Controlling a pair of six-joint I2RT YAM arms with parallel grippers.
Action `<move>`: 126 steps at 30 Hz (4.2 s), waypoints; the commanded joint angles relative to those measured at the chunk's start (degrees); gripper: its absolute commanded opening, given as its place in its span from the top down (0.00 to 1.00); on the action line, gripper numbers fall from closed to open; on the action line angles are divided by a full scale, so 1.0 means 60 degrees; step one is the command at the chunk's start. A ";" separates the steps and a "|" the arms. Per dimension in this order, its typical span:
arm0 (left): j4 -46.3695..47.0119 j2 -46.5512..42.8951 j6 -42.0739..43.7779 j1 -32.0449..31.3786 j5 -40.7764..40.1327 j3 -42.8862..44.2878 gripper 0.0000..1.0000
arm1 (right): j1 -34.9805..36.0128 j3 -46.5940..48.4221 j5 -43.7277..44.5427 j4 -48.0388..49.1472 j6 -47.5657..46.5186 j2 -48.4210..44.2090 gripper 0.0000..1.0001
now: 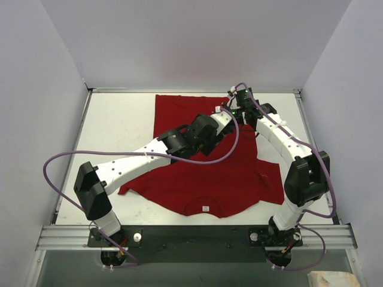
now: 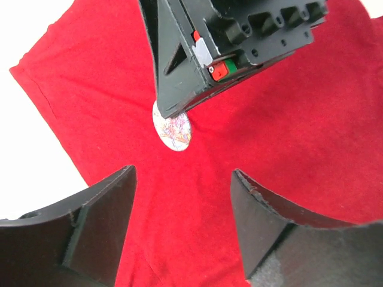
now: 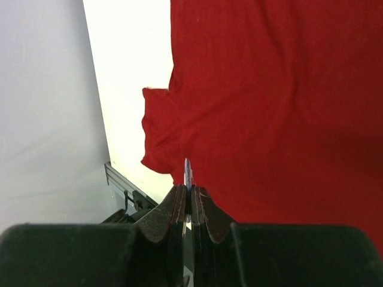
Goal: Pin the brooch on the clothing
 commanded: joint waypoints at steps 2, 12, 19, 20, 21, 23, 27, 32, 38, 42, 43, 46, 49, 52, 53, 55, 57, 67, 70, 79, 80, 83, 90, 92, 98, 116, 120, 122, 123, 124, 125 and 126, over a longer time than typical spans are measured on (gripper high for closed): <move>0.0785 0.0206 0.0332 -0.0022 -0.0554 -0.0120 0.30 | -0.0090 0.0134 -0.0199 -0.0236 0.0312 -0.0425 1.00; 0.1752 0.0573 0.0244 -0.0008 -0.0891 -0.0297 0.40 | -0.0075 0.0134 -0.0609 -0.0236 0.0327 -0.0440 1.00; 0.1694 0.1027 0.0376 0.0109 -0.1184 -0.0091 0.52 | -0.0075 0.0017 -0.0829 -0.0236 0.0312 -0.0542 1.00; 0.1665 0.1042 0.0361 0.0124 -0.1213 -0.0091 0.56 | -0.0075 0.0016 -0.0829 -0.0236 0.0312 -0.0542 1.00; 0.1636 0.1056 0.0332 0.0138 -0.1286 -0.0077 0.66 | -0.0075 0.0016 -0.0829 -0.0236 0.0297 -0.0600 1.00; 0.1621 0.1042 0.0288 0.0226 -0.1360 -0.0106 0.71 | -0.0090 0.0002 -0.0843 -0.0236 0.0283 -0.0615 1.00; 0.1577 0.0852 0.0084 0.0387 -0.1419 -0.0164 1.00 | -0.0075 -0.0013 -0.0917 -0.0251 0.0253 -0.0586 1.00; 0.1606 0.0515 -0.0310 0.0709 -0.0907 -0.0384 1.00 | -0.0075 -0.0027 -0.1049 -0.0134 0.0180 -0.0615 1.00; 0.1957 -0.0538 -0.1189 0.1529 0.0818 -0.1101 1.00 | -0.0134 -0.0071 -0.1020 0.0101 0.0004 -0.0966 0.76; 0.2236 -0.1300 -0.1762 0.2246 0.2153 -0.1643 1.00 | -0.0294 -0.0290 -0.1150 0.0509 0.0077 -0.1332 0.62; 0.2309 -0.1462 -0.1879 0.2538 0.2475 -0.1760 1.00 | -0.0338 -0.0494 -0.1499 0.1091 0.0281 -0.1435 0.61; 0.2586 -0.2135 -0.2392 0.3211 0.3997 -0.2170 1.00 | -0.0427 -0.0919 -0.1766 0.2132 0.0458 -0.1991 0.51; 0.2995 -0.2780 -0.2933 0.3885 0.5755 -0.2537 1.00 | -0.0485 -0.1387 -0.1942 0.3259 0.0531 -0.2621 0.40; 0.3612 -0.3308 -0.3621 0.4312 0.7396 -0.2889 1.00 | -0.0486 -0.1711 -0.2351 0.4478 0.0677 -0.3002 0.32; 0.3729 -0.3526 -0.3957 0.4560 0.7806 -0.2947 1.00 | -0.0485 -0.1886 -0.2628 0.4771 0.0867 -0.3076 0.29; 0.4167 -0.3704 -0.4295 0.4781 0.8945 -0.3094 1.00 | -0.0471 -0.2048 -0.2893 0.5679 0.1146 -0.3076 0.26; 0.4519 -0.3938 -0.4764 0.5001 0.9579 -0.3196 1.00 | -0.0398 -0.2224 -0.3244 0.6584 0.1540 -0.3076 0.23; 0.5165 -0.4085 -0.5425 0.5163 1.1179 -0.3431 1.00 | 0.0276 -0.1815 -0.3568 0.7000 0.1366 -0.2798 0.35; 0.5283 -0.4115 -0.5513 0.5163 1.1223 -0.3490 1.00 | 0.0422 -0.1713 -0.3612 0.7015 0.1396 -0.2652 0.40; 0.5854 -0.4115 -0.5850 0.5177 1.1472 -0.3621 1.00 | 0.0818 -0.1478 -0.3773 0.7088 0.1440 -0.2212 0.57; 0.5883 -0.4115 -0.5893 0.5178 1.1458 -0.3636 1.00 | 0.0833 -0.1449 -0.3817 0.7088 0.1440 -0.2140 0.62; 0.5986 -0.4056 -0.5967 0.5207 1.1530 -0.3666 1.00 | 0.0877 -0.1346 -0.3934 0.7103 0.1440 -0.2051 0.78; 0.6190 -0.4027 -0.6157 0.5368 1.1589 -0.3782 1.00 | 0.0906 -0.1360 -0.4095 0.7337 0.1498 -0.2022 1.00; 0.6279 -0.4012 -0.6274 0.5441 1.1633 -0.3812 1.00 | 0.0921 -0.1375 -0.4125 0.7366 0.1498 -0.2022 1.00; 0.6499 -0.3910 -0.6465 0.5544 1.1765 -0.3812 1.00 | 0.0936 -0.1433 -0.4257 0.7513 0.1484 -0.2051 0.66; 0.6530 -0.4041 -0.6465 0.5573 1.1795 -0.3929 1.00 | 0.0950 -0.1755 -0.4272 0.8260 0.1850 -0.2094 1.00; 0.6338 -0.4217 -0.6377 0.5617 1.1692 -0.3900 1.00 | 0.0965 -0.2165 -0.3950 0.7968 0.1426 -0.2722 1.00; 0.6309 -0.4319 -0.6392 0.5603 1.1619 -0.3958 1.00 | 0.0994 -0.2371 -0.3715 0.7412 0.0885 -0.2973 1.00; 0.6410 -0.4392 -0.6479 0.5617 1.1648 -0.4031 1.00 | 0.1023 -0.2458 -0.3584 0.7178 0.0666 -0.3278 1.00; 0.6701 -0.4422 -0.6567 0.5617 1.1662 -0.4104 1.00 | 0.1038 -0.2633 -0.3293 0.6683 0.0170 -0.3441 1.00; 0.6820 -0.4437 -0.6669 0.5617 1.1692 -0.4221 1.00 | 0.1082 -0.2751 -0.3101 0.6489 -0.0009 -0.3631 1.00; 0.6952 -0.4451 -0.6815 0.5617 1.1764 -0.4280 0.92 | 0.1096 -0.2854 -0.2925 0.6328 -0.0170 -0.3952 1.00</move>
